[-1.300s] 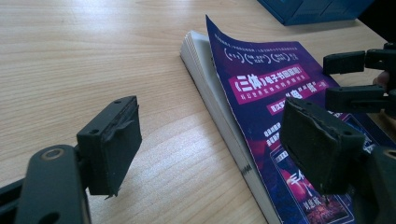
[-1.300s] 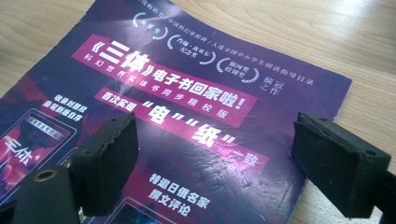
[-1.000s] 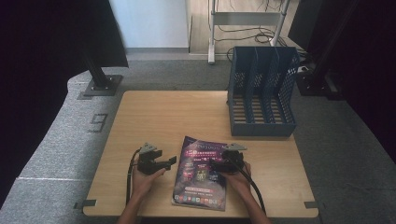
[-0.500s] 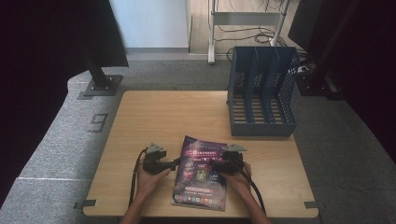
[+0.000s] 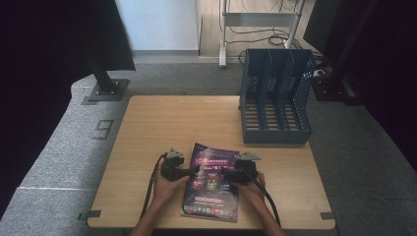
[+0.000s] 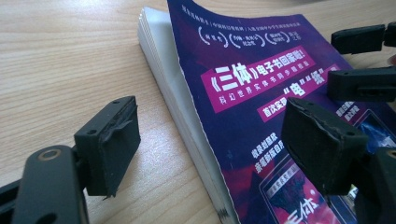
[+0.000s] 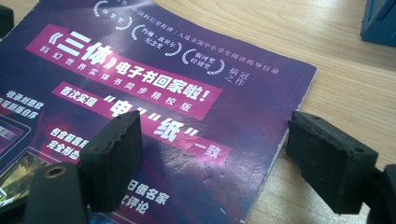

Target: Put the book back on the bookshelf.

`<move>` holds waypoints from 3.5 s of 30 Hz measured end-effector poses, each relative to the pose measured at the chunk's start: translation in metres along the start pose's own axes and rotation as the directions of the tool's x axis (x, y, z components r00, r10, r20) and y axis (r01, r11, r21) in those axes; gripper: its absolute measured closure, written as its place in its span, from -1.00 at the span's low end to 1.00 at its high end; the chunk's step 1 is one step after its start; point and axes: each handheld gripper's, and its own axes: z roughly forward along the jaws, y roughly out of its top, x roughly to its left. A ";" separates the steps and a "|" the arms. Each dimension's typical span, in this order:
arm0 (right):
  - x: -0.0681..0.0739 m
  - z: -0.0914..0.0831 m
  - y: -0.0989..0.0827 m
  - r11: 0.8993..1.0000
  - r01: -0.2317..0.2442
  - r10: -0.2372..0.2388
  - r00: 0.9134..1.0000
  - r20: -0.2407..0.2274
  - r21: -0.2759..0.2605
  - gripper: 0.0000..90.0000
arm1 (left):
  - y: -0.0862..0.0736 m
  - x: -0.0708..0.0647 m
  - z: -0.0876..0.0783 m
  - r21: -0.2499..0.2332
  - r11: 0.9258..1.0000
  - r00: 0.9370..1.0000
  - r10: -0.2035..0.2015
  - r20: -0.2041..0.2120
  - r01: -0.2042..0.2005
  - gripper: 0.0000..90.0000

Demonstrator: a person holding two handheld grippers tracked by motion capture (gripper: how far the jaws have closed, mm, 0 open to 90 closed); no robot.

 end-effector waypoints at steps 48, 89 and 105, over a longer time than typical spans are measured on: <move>-0.001 -0.001 -0.001 1.000 0.005 -0.005 1.000 -0.003 0.000 -0.57 | 0.013 -0.013 0.022 0.020 1.000 1.000 -0.023 -0.011 0.024 -0.49; -0.001 0.000 0.000 1.000 0.005 -0.005 1.000 -0.002 0.000 -0.57 | 0.024 -0.019 0.040 0.015 0.999 0.999 0.049 0.000 -0.049 -0.27; -0.001 0.000 0.000 1.000 0.004 -0.004 1.000 -0.002 0.000 -0.57 | 0.025 -0.018 0.031 -0.024 0.998 0.994 0.052 0.101 -0.050 -0.04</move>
